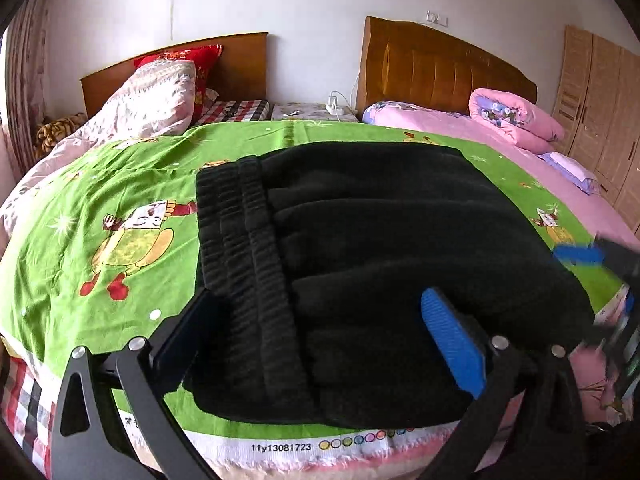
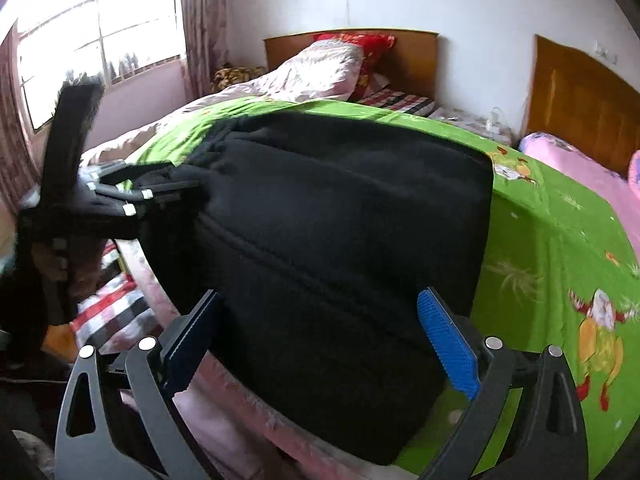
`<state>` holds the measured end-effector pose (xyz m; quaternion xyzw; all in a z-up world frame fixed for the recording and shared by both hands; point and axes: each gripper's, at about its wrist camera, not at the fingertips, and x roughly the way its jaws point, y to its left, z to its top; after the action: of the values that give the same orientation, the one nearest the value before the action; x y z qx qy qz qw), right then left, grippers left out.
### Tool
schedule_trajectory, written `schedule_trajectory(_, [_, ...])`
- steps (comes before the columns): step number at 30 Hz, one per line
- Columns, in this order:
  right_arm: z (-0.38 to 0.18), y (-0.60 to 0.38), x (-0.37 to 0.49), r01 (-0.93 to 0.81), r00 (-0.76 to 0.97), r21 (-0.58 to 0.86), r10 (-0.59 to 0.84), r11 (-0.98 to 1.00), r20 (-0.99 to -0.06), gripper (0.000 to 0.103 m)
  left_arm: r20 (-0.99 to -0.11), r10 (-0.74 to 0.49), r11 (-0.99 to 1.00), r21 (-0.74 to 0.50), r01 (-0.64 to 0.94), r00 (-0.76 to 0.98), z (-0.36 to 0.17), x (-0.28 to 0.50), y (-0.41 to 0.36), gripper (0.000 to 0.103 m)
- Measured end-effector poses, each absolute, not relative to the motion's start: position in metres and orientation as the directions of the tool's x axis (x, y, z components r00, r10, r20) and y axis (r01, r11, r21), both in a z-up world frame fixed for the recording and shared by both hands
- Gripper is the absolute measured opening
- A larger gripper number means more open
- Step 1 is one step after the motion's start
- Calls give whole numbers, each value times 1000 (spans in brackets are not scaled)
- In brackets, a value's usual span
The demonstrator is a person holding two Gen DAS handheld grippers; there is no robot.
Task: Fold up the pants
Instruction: 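Open both tools and release the folded sweatpants flat on the sheet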
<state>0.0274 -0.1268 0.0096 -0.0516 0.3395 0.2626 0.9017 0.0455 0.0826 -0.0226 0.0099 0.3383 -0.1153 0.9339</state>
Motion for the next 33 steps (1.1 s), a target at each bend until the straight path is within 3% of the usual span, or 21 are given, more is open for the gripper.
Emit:
schedule_trajectory(4, [40, -122, 71, -524, 658, 36, 432, 851, -617, 94, -633, -199, 975, -55, 214, 748, -22, 46, 82, 102])
schedule_trajectory(9, [11, -86, 170, -616, 418, 179, 510, 768, -752, 94, -651, -200, 975, -56, 216, 732, -20, 48, 81, 102])
schedule_trajectory(13, [-11, -82, 230, -555, 391, 114, 378, 824, -839, 94, -661, -196, 975, -51, 217, 724, -19, 50, 80, 102])
schedule_trajectory(15, [-2, -92, 243, -455, 389, 213, 409, 864, -825, 95, -660, -200, 974, -55, 218, 724, -19, 51, 81, 102])
schedule_trajectory(17, [14, -86, 238, -471, 407, 249, 460, 846, -789, 95, -660, -204, 974, -60, 220, 723, -19, 51, 81, 102])
schedule_trajectory(20, [20, -47, 229, -570, 355, 238, 497, 787, -792, 95, -657, -205, 973, -59, 222, 725, -20, 51, 82, 102])
schedule_trajectory(25, [1, 5, 246, -639, 329, 117, 407, 760, -852, 98, -662, -206, 973, -61, 223, 721, -20, 51, 82, 102])
schedule_trajectory(30, [14, -2, 267, -562, 357, 219, 473, 798, -806, 98, -664, -207, 973, -61, 224, 719, -20, 53, 83, 102])
schedule_trajectory(33, [38, -17, 258, -533, 462, 243, 519, 811, -720, 98, -661, -209, 972, -62, 226, 721, -21, 52, 84, 102])
